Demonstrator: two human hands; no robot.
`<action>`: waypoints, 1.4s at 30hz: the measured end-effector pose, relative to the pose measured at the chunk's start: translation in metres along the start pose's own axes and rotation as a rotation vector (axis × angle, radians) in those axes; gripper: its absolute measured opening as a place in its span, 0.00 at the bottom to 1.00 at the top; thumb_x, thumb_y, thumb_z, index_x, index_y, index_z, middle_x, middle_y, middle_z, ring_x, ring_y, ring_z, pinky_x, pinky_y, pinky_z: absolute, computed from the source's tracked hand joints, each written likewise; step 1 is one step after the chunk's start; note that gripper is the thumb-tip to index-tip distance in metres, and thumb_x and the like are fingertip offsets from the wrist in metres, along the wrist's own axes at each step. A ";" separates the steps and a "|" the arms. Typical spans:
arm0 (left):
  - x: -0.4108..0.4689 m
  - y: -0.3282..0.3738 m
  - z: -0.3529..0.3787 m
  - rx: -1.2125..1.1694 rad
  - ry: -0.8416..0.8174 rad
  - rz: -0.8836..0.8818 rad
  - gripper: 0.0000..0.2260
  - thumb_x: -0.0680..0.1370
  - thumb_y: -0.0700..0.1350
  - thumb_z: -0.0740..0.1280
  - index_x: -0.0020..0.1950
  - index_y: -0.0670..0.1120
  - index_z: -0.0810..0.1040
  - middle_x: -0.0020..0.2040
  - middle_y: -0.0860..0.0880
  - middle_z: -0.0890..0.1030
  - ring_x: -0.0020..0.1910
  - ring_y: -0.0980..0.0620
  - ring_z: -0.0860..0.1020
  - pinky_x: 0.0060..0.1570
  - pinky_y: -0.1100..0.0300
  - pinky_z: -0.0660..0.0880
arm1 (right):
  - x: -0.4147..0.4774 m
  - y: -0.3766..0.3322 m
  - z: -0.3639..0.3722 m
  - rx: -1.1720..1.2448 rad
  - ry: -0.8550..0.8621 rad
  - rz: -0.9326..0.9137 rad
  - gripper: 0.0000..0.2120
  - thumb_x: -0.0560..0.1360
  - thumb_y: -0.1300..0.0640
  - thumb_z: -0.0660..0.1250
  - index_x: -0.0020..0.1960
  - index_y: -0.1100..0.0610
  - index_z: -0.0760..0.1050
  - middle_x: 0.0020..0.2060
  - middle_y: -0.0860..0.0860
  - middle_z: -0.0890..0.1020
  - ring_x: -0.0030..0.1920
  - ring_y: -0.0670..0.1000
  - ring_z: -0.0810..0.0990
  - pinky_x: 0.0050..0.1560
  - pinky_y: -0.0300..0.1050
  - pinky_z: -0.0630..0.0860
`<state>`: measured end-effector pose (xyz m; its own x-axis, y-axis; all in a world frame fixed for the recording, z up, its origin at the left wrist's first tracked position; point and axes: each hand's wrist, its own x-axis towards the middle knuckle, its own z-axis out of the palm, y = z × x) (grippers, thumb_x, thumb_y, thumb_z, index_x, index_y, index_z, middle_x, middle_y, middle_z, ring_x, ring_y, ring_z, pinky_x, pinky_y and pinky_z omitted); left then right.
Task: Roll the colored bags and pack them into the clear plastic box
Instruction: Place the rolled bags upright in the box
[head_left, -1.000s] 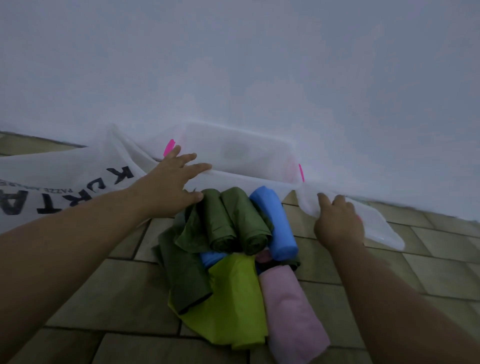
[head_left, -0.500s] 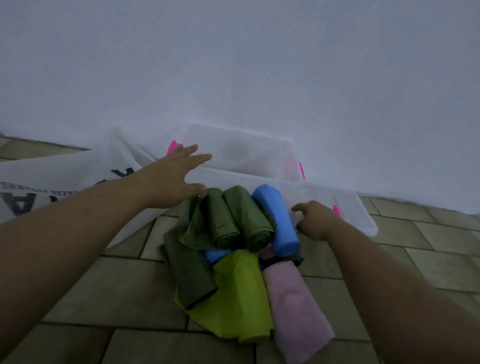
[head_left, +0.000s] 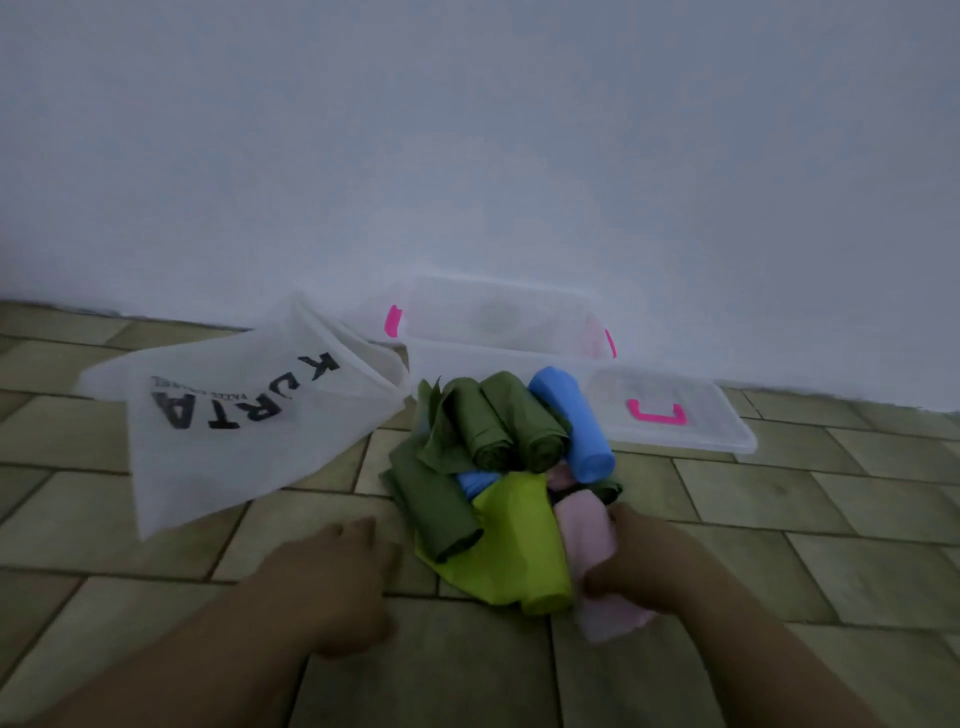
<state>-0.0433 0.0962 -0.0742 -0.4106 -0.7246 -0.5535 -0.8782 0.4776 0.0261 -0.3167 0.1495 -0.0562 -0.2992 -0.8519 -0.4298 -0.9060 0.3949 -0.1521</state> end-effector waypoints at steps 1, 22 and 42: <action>0.002 0.001 0.011 -0.037 0.030 -0.019 0.35 0.73 0.58 0.62 0.77 0.58 0.48 0.79 0.49 0.44 0.76 0.44 0.51 0.69 0.46 0.61 | 0.000 0.006 0.015 -0.030 -0.018 -0.065 0.25 0.74 0.54 0.67 0.69 0.59 0.66 0.53 0.61 0.77 0.56 0.57 0.75 0.58 0.39 0.70; -0.045 -0.031 0.012 -1.871 0.071 -0.153 0.19 0.77 0.57 0.63 0.57 0.45 0.79 0.52 0.40 0.83 0.51 0.41 0.82 0.50 0.48 0.78 | -0.050 -0.138 0.071 -0.185 0.731 -0.731 0.17 0.68 0.56 0.66 0.56 0.51 0.72 0.49 0.52 0.75 0.48 0.54 0.75 0.45 0.47 0.73; -0.034 -0.042 0.035 -1.699 0.371 0.047 0.31 0.69 0.26 0.66 0.68 0.48 0.70 0.61 0.44 0.75 0.58 0.44 0.75 0.58 0.47 0.75 | -0.045 -0.126 0.078 0.930 0.056 -0.385 0.25 0.68 0.55 0.74 0.61 0.50 0.67 0.55 0.49 0.77 0.51 0.48 0.77 0.49 0.46 0.79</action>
<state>0.0165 0.1178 -0.0856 -0.2572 -0.9087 -0.3288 -0.0225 -0.3346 0.9421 -0.1660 0.1651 -0.0867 -0.0711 -0.9835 -0.1663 -0.3577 0.1808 -0.9162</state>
